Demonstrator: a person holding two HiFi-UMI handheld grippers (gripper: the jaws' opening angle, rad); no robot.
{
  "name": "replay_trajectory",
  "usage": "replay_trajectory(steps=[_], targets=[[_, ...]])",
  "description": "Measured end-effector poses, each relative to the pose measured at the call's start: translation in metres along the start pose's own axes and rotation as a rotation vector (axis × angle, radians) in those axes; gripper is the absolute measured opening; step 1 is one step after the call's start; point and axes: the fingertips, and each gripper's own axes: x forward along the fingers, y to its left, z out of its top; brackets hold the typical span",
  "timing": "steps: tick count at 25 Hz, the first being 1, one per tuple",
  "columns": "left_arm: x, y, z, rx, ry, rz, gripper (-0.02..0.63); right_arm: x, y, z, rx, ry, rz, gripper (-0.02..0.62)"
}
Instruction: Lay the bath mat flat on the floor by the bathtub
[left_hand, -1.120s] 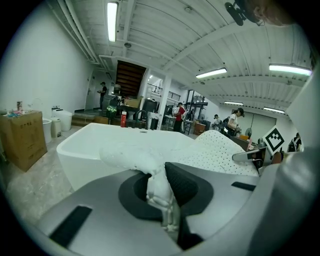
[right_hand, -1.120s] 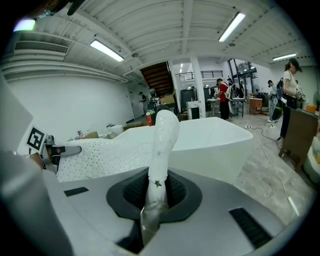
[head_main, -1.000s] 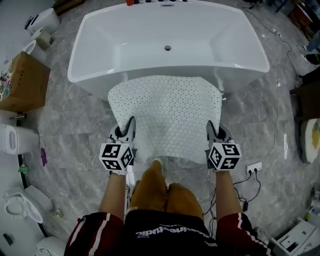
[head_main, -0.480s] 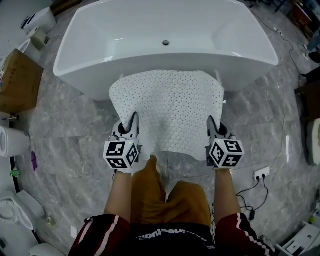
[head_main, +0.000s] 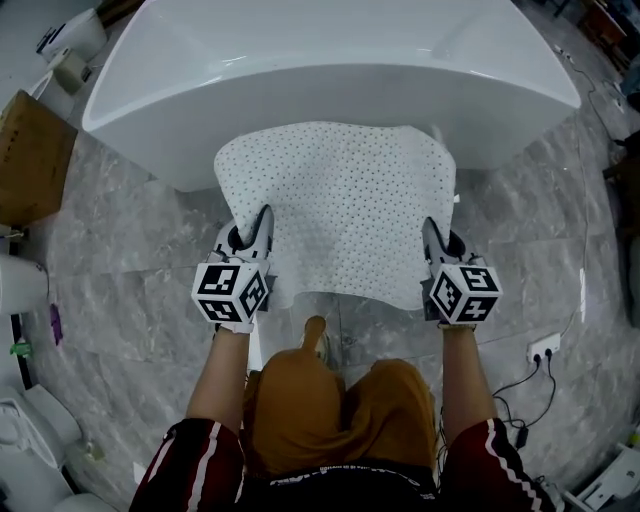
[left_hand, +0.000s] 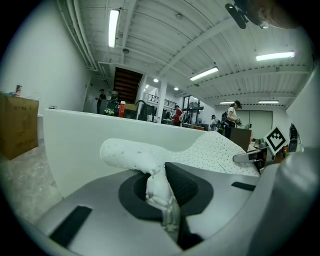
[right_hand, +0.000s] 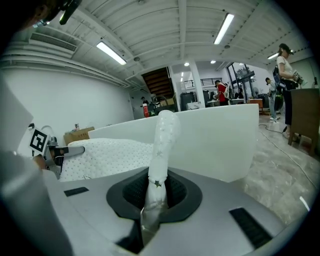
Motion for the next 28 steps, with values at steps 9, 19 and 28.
replay_trajectory(steps=[9, 19, 28], targets=[[0.020, 0.008, -0.061, -0.034, 0.015, -0.012, 0.034, 0.029, -0.018, -0.048, -0.026, 0.001, 0.033, 0.046], [0.037, 0.022, -0.114, -0.045, 0.073, 0.031, 0.034, 0.067, -0.030, -0.096, -0.019, 0.031, 0.051, 0.048], [0.076, 0.054, -0.163, -0.068, 0.152, 0.056, 0.034, 0.120, -0.038, -0.140, 0.022, 0.108, 0.052, 0.048]])
